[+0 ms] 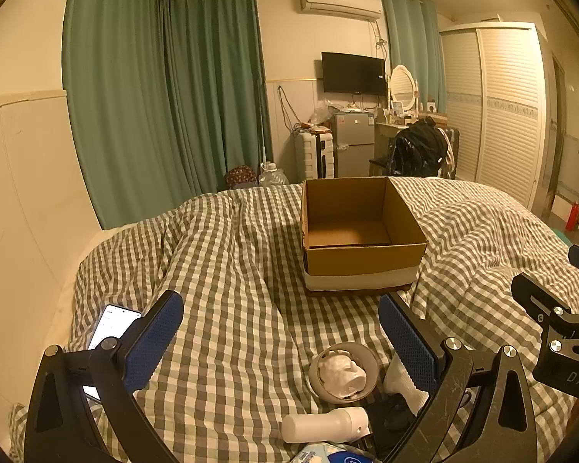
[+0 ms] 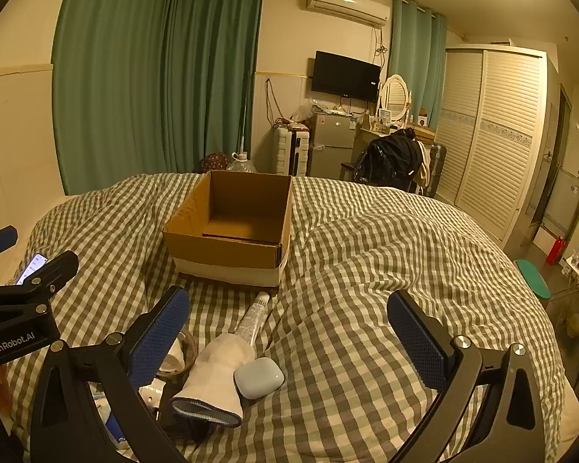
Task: Organize objects
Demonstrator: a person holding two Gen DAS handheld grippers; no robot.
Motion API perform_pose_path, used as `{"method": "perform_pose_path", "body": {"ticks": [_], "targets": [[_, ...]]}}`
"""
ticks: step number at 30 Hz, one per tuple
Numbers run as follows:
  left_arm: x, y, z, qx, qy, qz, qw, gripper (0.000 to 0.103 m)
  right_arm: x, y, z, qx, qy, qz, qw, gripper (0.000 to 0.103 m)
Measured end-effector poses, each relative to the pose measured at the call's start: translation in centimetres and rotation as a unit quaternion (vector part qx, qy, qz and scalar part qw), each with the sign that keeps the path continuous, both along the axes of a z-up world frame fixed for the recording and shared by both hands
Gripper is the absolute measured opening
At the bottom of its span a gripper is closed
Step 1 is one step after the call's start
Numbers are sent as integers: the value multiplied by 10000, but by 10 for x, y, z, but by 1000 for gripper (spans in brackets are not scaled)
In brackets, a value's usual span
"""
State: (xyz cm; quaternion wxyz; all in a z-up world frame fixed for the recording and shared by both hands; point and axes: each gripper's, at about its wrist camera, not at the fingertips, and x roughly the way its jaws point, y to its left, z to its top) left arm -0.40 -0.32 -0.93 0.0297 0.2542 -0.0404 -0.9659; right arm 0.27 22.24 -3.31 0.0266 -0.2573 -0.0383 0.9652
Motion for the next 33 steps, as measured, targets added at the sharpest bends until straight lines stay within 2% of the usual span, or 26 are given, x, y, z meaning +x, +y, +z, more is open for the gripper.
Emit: {"method": "perform_pose_path", "body": {"ticks": [19,33], "targets": [[5,0,3,81,-43,21,10000,103,1,-2,-1,-17,-75,123,9999,103],[12,-4,11,81,-56,10,10000,103,13,-1,16,-131,-60,298,9995,103]]}}
